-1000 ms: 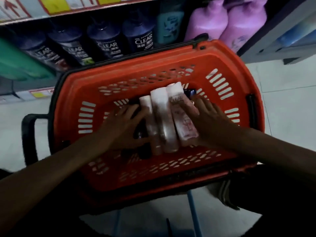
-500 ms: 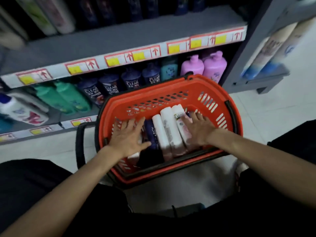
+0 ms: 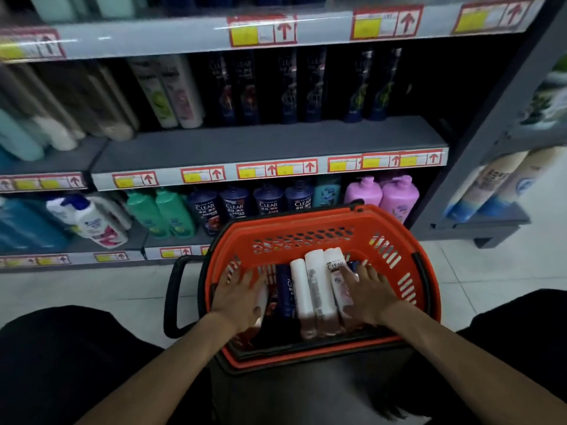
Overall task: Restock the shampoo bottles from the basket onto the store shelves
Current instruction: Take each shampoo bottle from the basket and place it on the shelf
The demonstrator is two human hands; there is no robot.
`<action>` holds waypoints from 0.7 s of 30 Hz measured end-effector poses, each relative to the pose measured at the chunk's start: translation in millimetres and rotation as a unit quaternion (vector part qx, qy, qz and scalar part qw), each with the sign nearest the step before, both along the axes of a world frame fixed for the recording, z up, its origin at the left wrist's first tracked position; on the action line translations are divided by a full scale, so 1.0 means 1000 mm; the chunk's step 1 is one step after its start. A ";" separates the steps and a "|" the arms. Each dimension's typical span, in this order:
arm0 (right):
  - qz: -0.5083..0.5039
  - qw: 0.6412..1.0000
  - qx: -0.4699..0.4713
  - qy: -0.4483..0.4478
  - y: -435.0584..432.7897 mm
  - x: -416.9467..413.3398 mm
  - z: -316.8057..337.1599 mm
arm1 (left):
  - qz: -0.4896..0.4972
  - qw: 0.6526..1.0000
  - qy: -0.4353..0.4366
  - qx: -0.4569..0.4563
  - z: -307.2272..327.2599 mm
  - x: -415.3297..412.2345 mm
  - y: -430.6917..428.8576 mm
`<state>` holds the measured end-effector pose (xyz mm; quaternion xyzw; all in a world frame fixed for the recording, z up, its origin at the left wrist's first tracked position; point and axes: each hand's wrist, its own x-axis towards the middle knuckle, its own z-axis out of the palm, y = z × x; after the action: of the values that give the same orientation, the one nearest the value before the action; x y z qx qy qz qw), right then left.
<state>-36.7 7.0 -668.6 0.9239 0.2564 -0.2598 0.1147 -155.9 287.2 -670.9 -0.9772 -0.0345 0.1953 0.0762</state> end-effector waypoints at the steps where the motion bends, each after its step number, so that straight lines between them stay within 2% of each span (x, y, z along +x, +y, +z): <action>1: 0.002 1.000 -0.003 -0.005 0.001 0.003 -0.001 | -0.002 1.000 -0.010 0.011 -0.002 -0.001 0.000; 8: -0.029 0.998 0.023 0.060 0.013 0.019 -0.032 | -0.011 0.996 0.025 0.087 -0.011 0.002 0.002; 14: -0.099 0.981 0.102 0.129 -0.009 0.027 -0.061 | -0.029 0.994 0.048 0.099 -0.017 0.015 0.011; 21: -0.087 0.989 0.082 0.084 0.012 0.028 -0.087 | -0.056 0.989 0.075 0.114 -0.025 0.040 0.030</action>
<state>-9.1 18.8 -755.2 0.9239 0.2044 -0.3235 -0.0063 -116.1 317.2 -695.8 -0.9451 0.0045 0.2583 0.2000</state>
